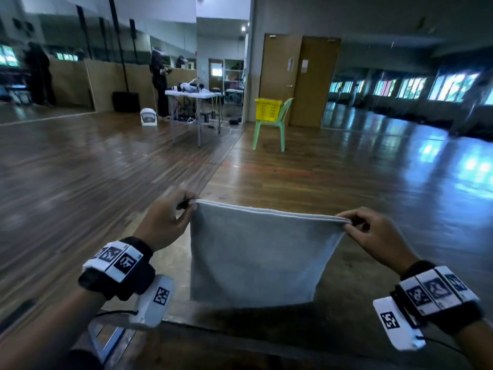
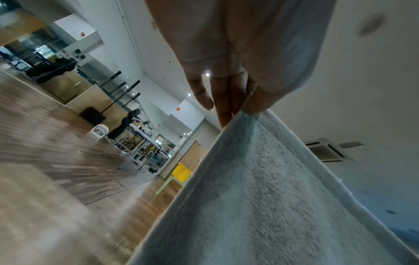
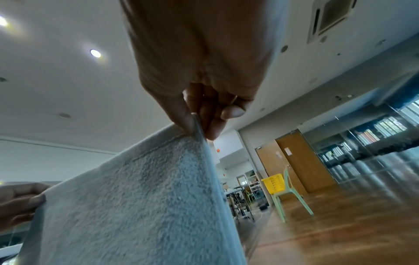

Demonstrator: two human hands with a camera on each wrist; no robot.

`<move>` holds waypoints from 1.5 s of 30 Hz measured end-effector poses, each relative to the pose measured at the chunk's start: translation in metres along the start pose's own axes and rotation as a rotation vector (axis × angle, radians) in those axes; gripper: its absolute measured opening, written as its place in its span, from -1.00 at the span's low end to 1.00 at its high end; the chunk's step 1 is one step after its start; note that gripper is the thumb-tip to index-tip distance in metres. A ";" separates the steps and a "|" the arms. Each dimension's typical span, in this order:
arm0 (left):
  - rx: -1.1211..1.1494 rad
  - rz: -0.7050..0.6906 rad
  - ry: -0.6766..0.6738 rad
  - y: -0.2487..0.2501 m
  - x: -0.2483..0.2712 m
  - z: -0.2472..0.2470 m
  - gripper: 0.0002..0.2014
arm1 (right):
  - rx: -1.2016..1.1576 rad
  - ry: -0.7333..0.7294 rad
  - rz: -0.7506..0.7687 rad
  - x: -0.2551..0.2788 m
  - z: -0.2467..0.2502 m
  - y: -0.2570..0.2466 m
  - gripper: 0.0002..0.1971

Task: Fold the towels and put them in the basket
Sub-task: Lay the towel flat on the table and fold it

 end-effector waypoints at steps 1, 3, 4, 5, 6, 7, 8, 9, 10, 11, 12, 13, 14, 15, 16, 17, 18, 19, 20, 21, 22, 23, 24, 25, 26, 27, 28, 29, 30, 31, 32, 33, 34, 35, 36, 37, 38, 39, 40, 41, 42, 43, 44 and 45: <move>0.002 -0.019 0.011 0.005 -0.004 0.006 -0.75 | 0.009 0.006 0.021 -0.004 0.007 -0.005 -0.71; 0.010 -0.051 0.007 0.016 -0.009 0.018 -0.85 | 0.023 0.013 0.028 -0.010 0.020 -0.014 -0.68; 0.011 -0.065 0.007 0.022 -0.011 0.023 -0.91 | 0.024 0.016 0.016 -0.011 0.026 -0.018 -0.69; 0.019 -0.074 0.008 0.027 -0.011 0.028 -0.94 | 0.017 0.018 0.004 -0.012 0.032 -0.023 -0.71; 0.028 -0.073 0.007 0.031 -0.011 0.033 -0.95 | 0.005 0.019 -0.003 -0.011 0.038 -0.027 -0.73; 0.045 -0.060 -0.007 0.035 -0.011 0.038 -0.96 | -0.010 0.022 -0.003 -0.011 0.044 -0.032 -0.75; 0.063 -0.034 -0.033 0.038 -0.010 0.043 -0.96 | -0.024 0.028 0.002 -0.011 0.049 -0.037 -0.75; 0.079 -0.008 -0.074 0.041 -0.010 0.047 -0.97 | -0.041 0.034 0.013 -0.010 0.054 -0.042 -0.76; 0.094 0.013 -0.119 0.042 -0.011 0.051 -0.94 | -0.065 0.041 0.024 -0.010 0.059 -0.046 -0.76; 0.104 0.024 -0.156 0.043 -0.012 0.056 -0.84 | -0.102 0.046 0.034 -0.010 0.064 -0.051 -0.75; 0.118 0.028 -0.194 0.043 -0.012 0.061 -0.73 | -0.157 0.048 0.038 -0.010 0.068 -0.055 -0.74; 0.146 0.040 -0.246 0.044 -0.013 0.064 -0.64 | -0.217 0.046 0.037 -0.010 0.072 -0.059 -0.75; 0.191 0.063 -0.313 0.045 -0.013 0.067 -0.58 | -0.275 0.038 0.027 -0.009 0.075 -0.063 -0.75; 0.249 0.093 -0.386 0.047 -0.012 0.068 -0.53 | -0.325 0.024 0.013 -0.009 0.076 -0.066 -0.79; 0.321 0.126 -0.457 0.047 -0.012 0.068 -0.50 | -0.365 0.011 -0.008 -0.008 0.077 -0.067 -0.81; 0.393 0.160 -0.517 0.048 -0.011 0.067 -0.47 | -0.394 0.000 -0.028 -0.008 0.076 -0.066 -0.80; 0.431 0.187 -0.555 0.048 -0.011 0.066 -0.42 | -0.418 -0.005 -0.048 -0.007 0.074 -0.064 -0.78; 0.438 0.209 -0.573 0.046 -0.011 0.063 -0.35 | -0.434 -0.009 -0.065 -0.007 0.070 -0.061 -0.74; 0.425 0.231 -0.577 0.043 -0.011 0.059 -0.31 | -0.441 -0.013 -0.084 -0.007 0.065 -0.057 -0.72; 0.409 0.251 -0.572 0.040 -0.012 0.054 -0.29 | -0.436 -0.024 -0.100 -0.007 0.059 -0.053 -0.73; 0.391 0.259 -0.567 0.035 -0.012 0.049 -0.28 | -0.425 -0.036 -0.118 -0.006 0.053 -0.047 -0.74; 0.365 0.259 -0.565 0.029 -0.012 0.044 -0.29 | -0.410 -0.048 -0.135 -0.006 0.046 -0.040 -0.74; 0.325 0.255 -0.570 0.024 -0.011 0.039 -0.30 | -0.391 -0.059 -0.153 -0.005 0.038 -0.032 -0.74; 0.263 0.249 -0.576 0.017 -0.009 0.032 -0.35 | -0.369 -0.079 -0.166 -0.004 0.030 -0.023 -0.73; 0.185 0.239 -0.582 0.011 -0.007 0.025 -0.45 | -0.335 -0.102 -0.175 -0.002 0.022 -0.012 -0.72; 0.098 0.226 -0.571 0.003 -0.005 0.016 -0.61 | -0.302 -0.129 -0.182 -0.001 0.013 -0.002 -0.69; 0.030 0.217 -0.548 -0.005 -0.003 0.007 -0.79 | -0.268 -0.155 -0.191 0.001 0.003 0.008 -0.70; -0.024 0.204 -0.511 -0.012 -0.001 -0.003 -0.93 | -0.236 -0.174 -0.205 0.003 -0.007 0.017 -0.70; -0.079 0.189 -0.462 -0.019 0.002 -0.013 -0.96 | -0.199 -0.192 -0.219 0.005 -0.017 0.025 -0.73; -0.156 0.175 -0.406 -0.027 0.004 -0.023 -0.96 | -0.160 -0.204 -0.230 0.007 -0.027 0.032 -0.76; -0.235 0.166 -0.352 -0.035 0.006 -0.032 -0.96 | -0.120 -0.212 -0.240 0.008 -0.037 0.037 -0.76; -0.298 0.163 -0.307 -0.043 0.008 -0.039 -0.95 | -0.090 -0.217 -0.243 0.009 -0.046 0.042 -0.76; -0.326 0.165 -0.281 -0.051 0.011 -0.047 -0.94 | -0.067 -0.216 -0.241 0.010 -0.055 0.046 -0.77; -0.327 0.172 -0.262 -0.058 0.014 -0.053 -0.94 | -0.050 -0.209 -0.236 0.011 -0.063 0.050 -0.77; -0.326 0.181 -0.245 -0.065 0.017 -0.058 -0.94 | -0.034 -0.200 -0.236 0.012 -0.071 0.055 -0.78; -0.331 0.187 -0.227 -0.069 0.021 -0.063 -0.94 | -0.025 -0.197 -0.239 0.014 -0.078 0.059 -0.78; -0.335 0.192 -0.220 -0.074 0.026 -0.067 -0.91 | -0.033 -0.206 -0.240 0.017 -0.085 0.063 -0.77; -0.333 0.199 -0.234 -0.079 0.032 -0.072 -0.87 | -0.034 -0.229 -0.234 0.021 -0.091 0.066 -0.75; -0.323 0.210 -0.268 -0.083 0.038 -0.076 -0.84 | -0.035 -0.264 -0.225 0.026 -0.097 0.067 -0.74; -0.319 0.223 -0.318 -0.089 0.045 -0.080 -0.83 | -0.039 -0.319 -0.219 0.032 -0.102 0.068 -0.74; -0.330 0.243 -0.385 -0.095 0.052 -0.084 -0.85 | -0.051 -0.387 -0.222 0.039 -0.108 0.069 -0.75; -0.361 0.268 -0.470 -0.101 0.059 -0.088 -0.88 | -0.071 -0.473 -0.233 0.048 -0.114 0.071 -0.76; -0.411 0.287 -0.570 -0.106 0.066 -0.092 -0.90 | -0.092 -0.570 -0.251 0.058 -0.120 0.074 -0.81; -0.463 0.301 -0.675 -0.109 0.072 -0.096 -0.89 | -0.099 -0.668 -0.261 0.069 -0.127 0.077 -0.89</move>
Point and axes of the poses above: each hand's wrist, its own x-axis away from the middle knuckle, its own z-axis out of the back of the hand, y = z × x, the point moved 3 cm from there along -x, towards the middle knuckle, and after that the axes turned 13 degrees about z, right-handed, at the moved point
